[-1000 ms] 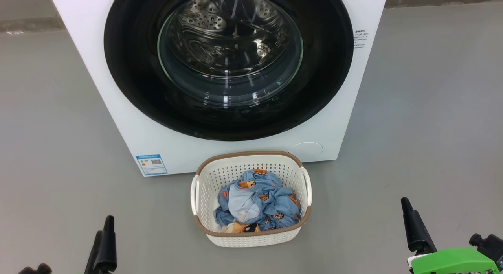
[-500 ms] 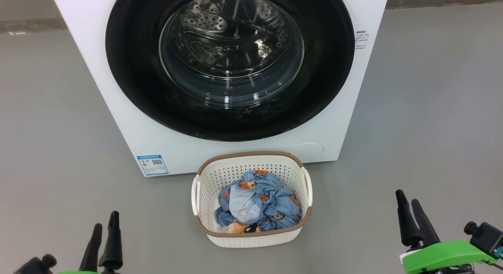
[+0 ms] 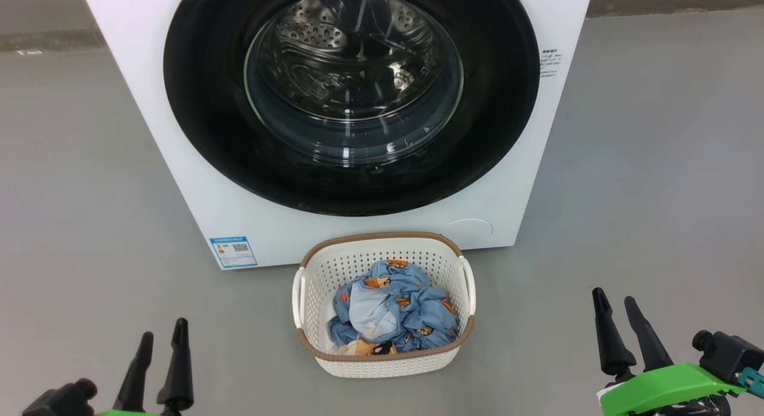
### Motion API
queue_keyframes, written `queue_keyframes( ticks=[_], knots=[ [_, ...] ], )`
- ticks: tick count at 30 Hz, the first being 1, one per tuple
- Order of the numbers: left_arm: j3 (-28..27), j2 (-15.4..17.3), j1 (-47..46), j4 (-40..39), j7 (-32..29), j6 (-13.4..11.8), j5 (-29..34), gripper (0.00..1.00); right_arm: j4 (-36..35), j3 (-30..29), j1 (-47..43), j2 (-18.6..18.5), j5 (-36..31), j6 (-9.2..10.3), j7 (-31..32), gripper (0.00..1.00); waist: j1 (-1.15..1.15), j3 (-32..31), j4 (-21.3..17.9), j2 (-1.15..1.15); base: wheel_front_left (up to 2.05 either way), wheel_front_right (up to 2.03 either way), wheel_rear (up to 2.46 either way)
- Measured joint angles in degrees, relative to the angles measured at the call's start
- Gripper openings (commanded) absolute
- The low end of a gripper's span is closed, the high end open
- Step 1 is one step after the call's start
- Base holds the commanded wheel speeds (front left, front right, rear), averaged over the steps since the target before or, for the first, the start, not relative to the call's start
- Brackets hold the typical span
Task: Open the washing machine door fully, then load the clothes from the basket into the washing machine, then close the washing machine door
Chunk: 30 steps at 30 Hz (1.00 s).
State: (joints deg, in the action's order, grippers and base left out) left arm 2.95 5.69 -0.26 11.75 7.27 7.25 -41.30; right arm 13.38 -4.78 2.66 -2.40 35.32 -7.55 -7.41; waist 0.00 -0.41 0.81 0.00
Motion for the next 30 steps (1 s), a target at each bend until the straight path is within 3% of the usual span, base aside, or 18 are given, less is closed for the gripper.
queue_keyframes(
  ticks=[30],
  knots=[
    [0.9,1.1,0.3,-0.6,5.2,0.0,20.7,1.00,0.0,-0.2,1.3,0.0,-20.7,0.00,-5.1,1.00,0.00,-0.5,0.7,0.00,0.00,0.00,0.00]
  ],
)
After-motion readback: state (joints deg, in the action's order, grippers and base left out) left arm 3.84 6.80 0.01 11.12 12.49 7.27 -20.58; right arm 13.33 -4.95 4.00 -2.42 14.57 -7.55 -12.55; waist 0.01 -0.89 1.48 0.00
